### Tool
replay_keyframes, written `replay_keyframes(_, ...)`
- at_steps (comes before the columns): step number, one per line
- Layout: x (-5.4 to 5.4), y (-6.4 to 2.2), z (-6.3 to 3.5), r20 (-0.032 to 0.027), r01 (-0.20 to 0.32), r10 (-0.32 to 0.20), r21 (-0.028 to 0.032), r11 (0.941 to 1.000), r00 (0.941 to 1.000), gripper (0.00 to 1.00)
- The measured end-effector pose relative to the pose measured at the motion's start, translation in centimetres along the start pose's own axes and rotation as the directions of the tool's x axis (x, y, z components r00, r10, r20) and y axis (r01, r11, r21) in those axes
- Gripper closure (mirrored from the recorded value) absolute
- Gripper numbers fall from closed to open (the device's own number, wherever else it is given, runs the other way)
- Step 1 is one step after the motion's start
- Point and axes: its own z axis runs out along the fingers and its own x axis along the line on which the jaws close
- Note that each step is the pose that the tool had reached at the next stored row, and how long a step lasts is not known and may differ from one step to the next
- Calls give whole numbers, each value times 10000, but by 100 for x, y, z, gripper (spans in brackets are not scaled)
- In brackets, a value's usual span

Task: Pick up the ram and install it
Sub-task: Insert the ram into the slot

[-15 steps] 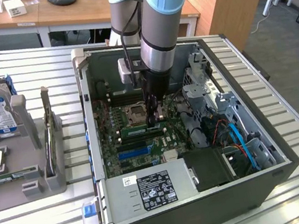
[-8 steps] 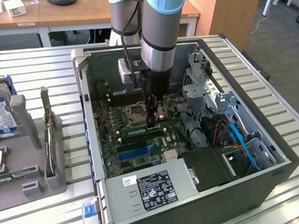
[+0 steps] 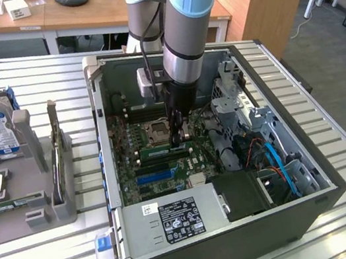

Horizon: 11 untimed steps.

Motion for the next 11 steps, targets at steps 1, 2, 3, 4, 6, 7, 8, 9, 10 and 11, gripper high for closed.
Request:
replay_keyframes(1, 0, 0, 0, 0, 0, 0, 0, 10000, 10000, 88)
replay_keyframes(2, 0, 0, 1, 2, 0, 0, 1, 10000, 10000, 88)
replay_keyframes(3, 0, 0, 2, 1, 0, 0, 1, 10000, 10000, 88)
replay_keyframes(4, 0, 0, 2, 1, 0, 0, 0, 10000, 10000, 88)
replay_keyframes(6, 0, 0, 5, 2, 0, 0, 1, 10000, 10000, 88)
replay_keyframes(7, 0, 0, 7, 3, 0, 0, 1, 10000, 10000, 88)
replay_keyframes(8, 0, 0, 8, 2, 0, 0, 1, 10000, 10000, 88)
replay_keyframes(9, 0, 0, 8, 0, 0, 0, 0, 10000, 10000, 88)
replay_keyframes(10, 0, 0, 8, 0, 0, 0, 0, 10000, 10000, 88)
replay_keyframes(11, 0, 0, 9, 0, 1, -1, 0, 10000, 10000, 88)
